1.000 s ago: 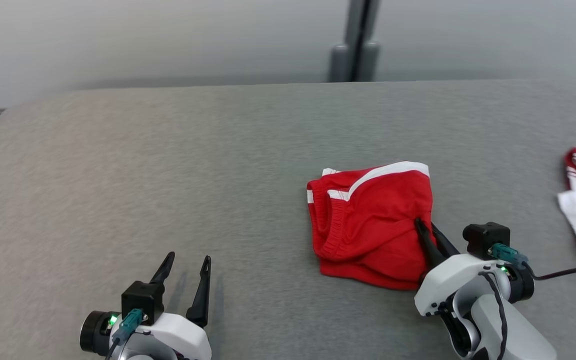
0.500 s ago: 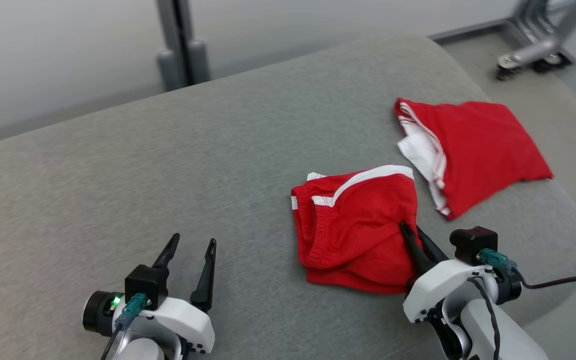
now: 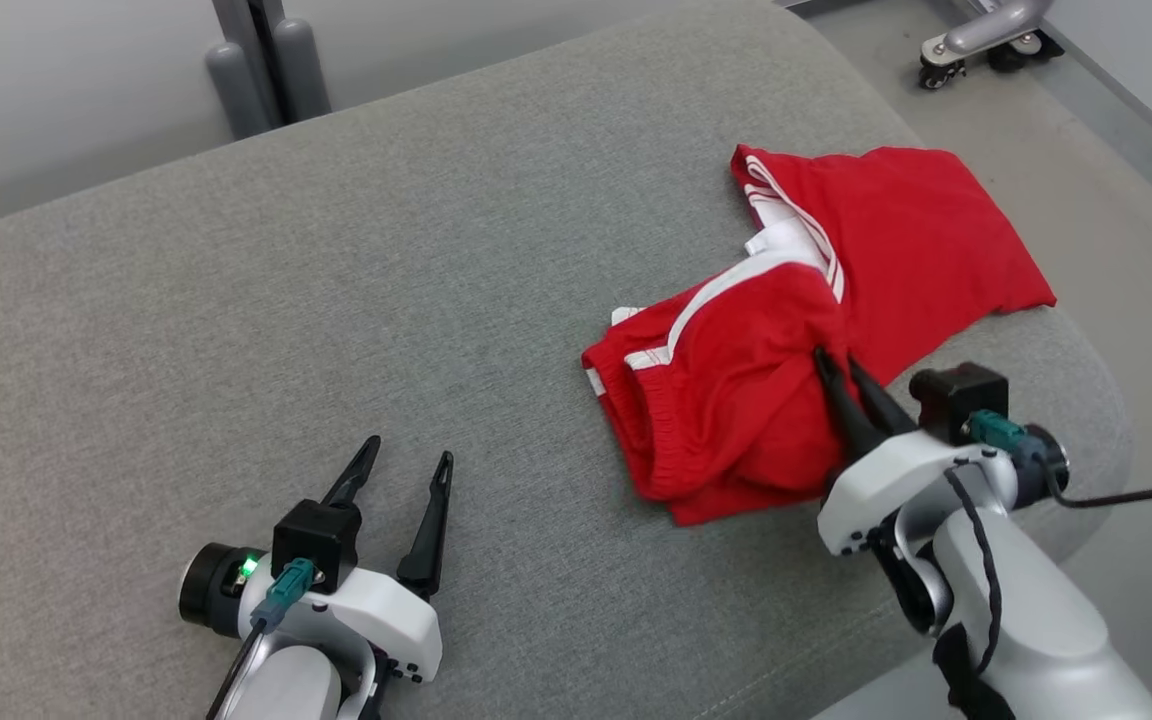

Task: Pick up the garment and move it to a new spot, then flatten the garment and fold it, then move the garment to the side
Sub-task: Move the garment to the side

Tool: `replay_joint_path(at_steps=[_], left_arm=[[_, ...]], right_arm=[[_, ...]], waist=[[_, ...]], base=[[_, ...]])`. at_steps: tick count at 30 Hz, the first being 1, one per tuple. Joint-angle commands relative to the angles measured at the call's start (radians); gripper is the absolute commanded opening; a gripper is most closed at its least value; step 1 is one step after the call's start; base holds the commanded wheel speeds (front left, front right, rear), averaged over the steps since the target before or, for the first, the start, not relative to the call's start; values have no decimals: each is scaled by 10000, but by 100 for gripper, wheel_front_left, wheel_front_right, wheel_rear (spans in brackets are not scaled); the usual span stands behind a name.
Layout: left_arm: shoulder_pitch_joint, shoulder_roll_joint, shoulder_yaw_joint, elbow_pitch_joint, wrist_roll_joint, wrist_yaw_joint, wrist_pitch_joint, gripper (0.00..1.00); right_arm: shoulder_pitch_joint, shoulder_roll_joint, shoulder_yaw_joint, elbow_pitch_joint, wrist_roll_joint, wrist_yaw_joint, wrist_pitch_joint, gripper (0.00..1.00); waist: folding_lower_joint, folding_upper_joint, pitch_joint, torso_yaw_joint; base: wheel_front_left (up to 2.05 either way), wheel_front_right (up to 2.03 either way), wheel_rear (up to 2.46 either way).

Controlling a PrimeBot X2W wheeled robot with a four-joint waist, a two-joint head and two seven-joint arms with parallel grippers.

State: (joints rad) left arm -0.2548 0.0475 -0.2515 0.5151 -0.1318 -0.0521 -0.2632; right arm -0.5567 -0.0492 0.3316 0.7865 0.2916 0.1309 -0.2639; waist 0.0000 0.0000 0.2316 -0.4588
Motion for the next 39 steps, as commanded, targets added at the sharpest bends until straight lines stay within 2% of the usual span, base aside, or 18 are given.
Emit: replay_joint_path(at_steps=[1,6,12,14,18,19,20,21,23,26,29,33,39], left_arm=[[-144,69,54,-5,118,-45,-12,100],[-274,107,207,104,374,-115,-12,100],[-460,141,265,76,605,-241,-9,100],[-468,149,285,65,637,-260,-11,100],[-515,131,321,113,671,-293,-3,100],[-528,134,347,125,684,-301,-3,100],[-531,141,373,134,695,-311,-3,100],[-527,140,402,142,703,-318,-3,100],[-519,135,430,168,713,-315,-2,100],[-487,146,520,209,711,-311,-2,100],[-394,130,616,195,681,-271,-3,100],[-282,110,833,104,577,-142,-5,100],[-189,86,1152,95,416,-38,-5,100]], right_arm=[[-299,-47,-185,85,-374,-2,3,0],[-1338,-338,-1086,761,-1699,-3,0,0],[-2368,-1285,-2563,1822,-3156,-3,-1,0],[-2478,-1514,-2814,2009,-3492,-3,-1,0],[-2745,-2128,-3942,2668,-4657,-3,17,0],[-2806,-2233,-4242,2740,-4957,-3,17,18],[-2822,-2347,-4600,2783,-5220,-3,24,45],[-2808,-2430,-5000,2769,-5477,-3,25,98],[-2752,-2463,-5828,2668,-6031,-3,28,100],[-2598,-2158,-6985,2404,-6745,-3,31,100],[-2538,-1734,-7571,2071,-7097,-3,-7,100],[-2362,-944,-7340,1073,-6733,-3,-9,100],[-1469,-257,-5984,-715,-5439,-3,-11,100]], waist=[[0,0,152,173],[0,0,448,647],[0,0,717,1351],[0,0,744,1468],[0,0,837,1896],[0,0,857,1971],[0,0,879,2040],[0,0,898,2098],[0,0,923,2196],[0,0,900,2308],[0,0,814,2370],[0,0,641,2446],[0,0,253,2709]], base=[[0,0,0],[0,0,0],[0,0,0],[0,0,0],[0,0,0],[0,0,0],[0,0,0],[0,0,0],[0,0,0],[0,0,0],[0,0,0],[0,0,0],[0,0,0]])
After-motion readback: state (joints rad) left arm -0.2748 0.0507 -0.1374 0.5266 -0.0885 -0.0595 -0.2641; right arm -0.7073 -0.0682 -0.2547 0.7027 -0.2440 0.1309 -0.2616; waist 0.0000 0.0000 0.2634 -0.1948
